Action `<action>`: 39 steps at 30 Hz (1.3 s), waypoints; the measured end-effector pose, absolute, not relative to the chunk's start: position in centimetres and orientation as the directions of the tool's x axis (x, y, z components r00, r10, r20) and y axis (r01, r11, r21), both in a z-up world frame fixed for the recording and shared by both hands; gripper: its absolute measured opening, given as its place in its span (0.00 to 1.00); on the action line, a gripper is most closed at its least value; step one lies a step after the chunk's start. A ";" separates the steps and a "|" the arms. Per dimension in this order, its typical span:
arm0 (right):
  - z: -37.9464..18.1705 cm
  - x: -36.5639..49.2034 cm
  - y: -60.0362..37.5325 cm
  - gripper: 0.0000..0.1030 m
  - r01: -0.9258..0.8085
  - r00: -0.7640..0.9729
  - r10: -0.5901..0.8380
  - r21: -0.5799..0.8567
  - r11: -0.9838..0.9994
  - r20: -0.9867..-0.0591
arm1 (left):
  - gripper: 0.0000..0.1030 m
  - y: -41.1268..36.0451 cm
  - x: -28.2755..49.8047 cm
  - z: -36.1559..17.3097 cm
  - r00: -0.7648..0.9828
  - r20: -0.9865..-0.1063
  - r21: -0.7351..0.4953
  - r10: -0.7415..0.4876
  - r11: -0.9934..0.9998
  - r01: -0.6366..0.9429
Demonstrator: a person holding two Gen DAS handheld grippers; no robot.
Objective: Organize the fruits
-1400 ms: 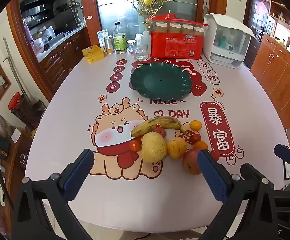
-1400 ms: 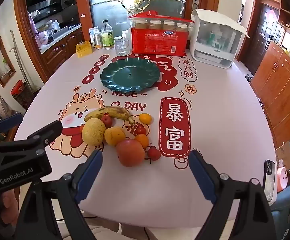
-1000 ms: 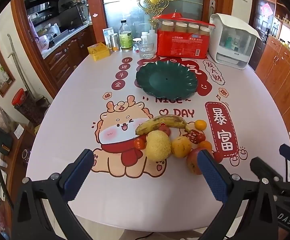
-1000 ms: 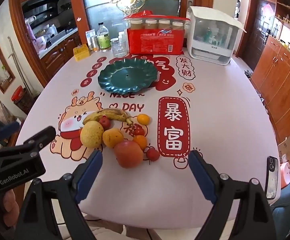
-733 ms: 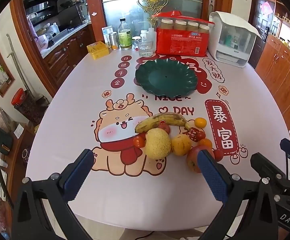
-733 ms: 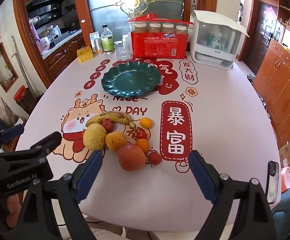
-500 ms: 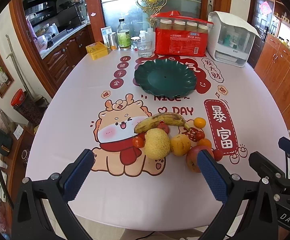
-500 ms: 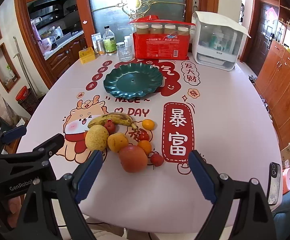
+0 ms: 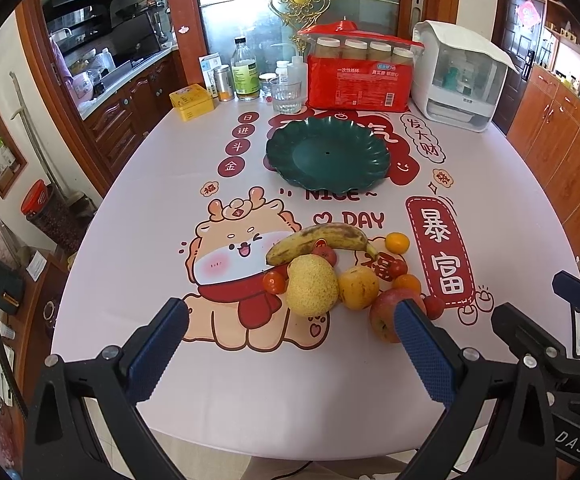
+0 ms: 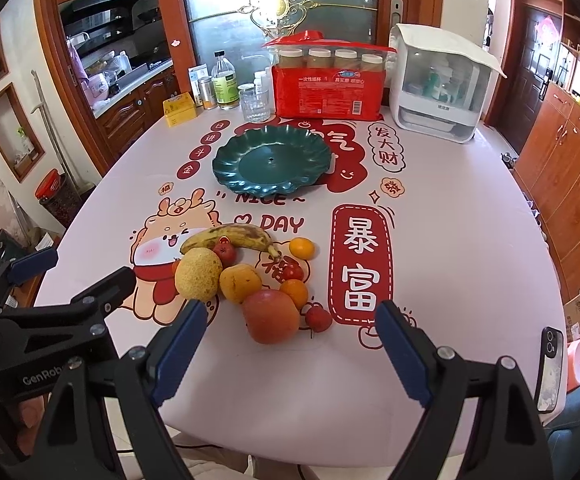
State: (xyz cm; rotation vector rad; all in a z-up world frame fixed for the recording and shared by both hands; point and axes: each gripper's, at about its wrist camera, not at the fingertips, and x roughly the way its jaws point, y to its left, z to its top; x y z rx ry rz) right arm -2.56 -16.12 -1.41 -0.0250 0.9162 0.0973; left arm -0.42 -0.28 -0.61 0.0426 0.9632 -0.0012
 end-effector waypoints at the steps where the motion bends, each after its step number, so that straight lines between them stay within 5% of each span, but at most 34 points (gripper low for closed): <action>1: -1.4 -2.6 -16.1 0.84 -0.095 0.605 0.074 0.020 0.995 -0.793 | 0.99 -0.2 -0.4 -0.6 0.571 -0.821 0.035 0.018 0.999 0.020; 39: -1.4 -2.5 -16.3 0.77 -0.163 0.606 0.136 0.044 0.986 -0.783 | 0.99 0.1 -1.3 -0.4 0.573 -0.818 0.043 0.050 0.999 -0.026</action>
